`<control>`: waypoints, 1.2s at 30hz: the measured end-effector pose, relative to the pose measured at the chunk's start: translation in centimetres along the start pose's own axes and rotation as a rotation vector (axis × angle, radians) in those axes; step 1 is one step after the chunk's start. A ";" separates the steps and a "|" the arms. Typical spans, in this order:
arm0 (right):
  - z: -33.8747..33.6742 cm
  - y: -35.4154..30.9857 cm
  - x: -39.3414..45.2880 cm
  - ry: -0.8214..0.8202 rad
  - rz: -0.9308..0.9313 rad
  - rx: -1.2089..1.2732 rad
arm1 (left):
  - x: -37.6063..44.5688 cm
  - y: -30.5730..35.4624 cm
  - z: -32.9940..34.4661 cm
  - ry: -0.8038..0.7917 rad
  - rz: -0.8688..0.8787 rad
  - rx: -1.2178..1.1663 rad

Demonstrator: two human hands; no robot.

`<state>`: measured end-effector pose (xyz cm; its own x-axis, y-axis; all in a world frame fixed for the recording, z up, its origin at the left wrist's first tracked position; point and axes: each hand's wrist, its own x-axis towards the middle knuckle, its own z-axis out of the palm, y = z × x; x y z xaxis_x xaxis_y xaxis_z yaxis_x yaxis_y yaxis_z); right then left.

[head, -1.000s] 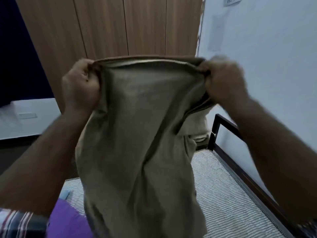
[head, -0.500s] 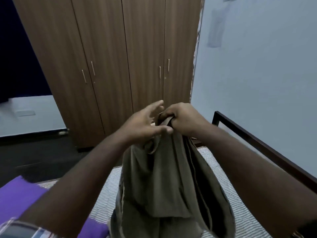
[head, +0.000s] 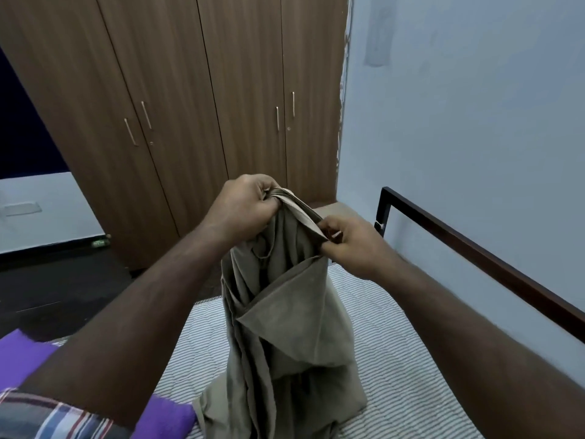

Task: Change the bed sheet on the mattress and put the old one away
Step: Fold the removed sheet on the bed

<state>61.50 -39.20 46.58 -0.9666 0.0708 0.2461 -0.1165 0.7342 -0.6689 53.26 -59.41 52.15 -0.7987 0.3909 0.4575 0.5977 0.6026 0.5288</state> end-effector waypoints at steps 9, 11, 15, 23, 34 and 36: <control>3.1 4.3 -2.9 0.071 0.088 0.151 | 0.3 0.4 -0.2 0.120 -0.102 -0.055; 3.9 4.5 -3.0 0.112 0.146 0.166 | 0.3 0.4 -0.1 0.146 -0.113 -0.056; 5.3 4.6 -3.0 0.129 0.196 0.160 | 0.4 0.8 0.0 0.187 -0.139 -0.073; 7.2 3.5 -3.6 0.307 0.194 0.250 | 0.5 1.0 -0.1 0.228 -0.177 -0.060; 12.0 0.6 -4.6 -0.125 -0.478 -0.542 | 0.8 1.6 0.8 0.204 -0.185 -0.061; 12.6 0.7 -4.6 -0.174 -0.424 -0.657 | 0.8 1.7 0.8 0.202 -0.186 -0.057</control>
<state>63.05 -47.52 36.15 -0.8980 -0.3701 0.2381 -0.3763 0.9263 0.0205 53.56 -57.53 52.81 -0.8685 0.1274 0.4789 0.4499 0.6082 0.6540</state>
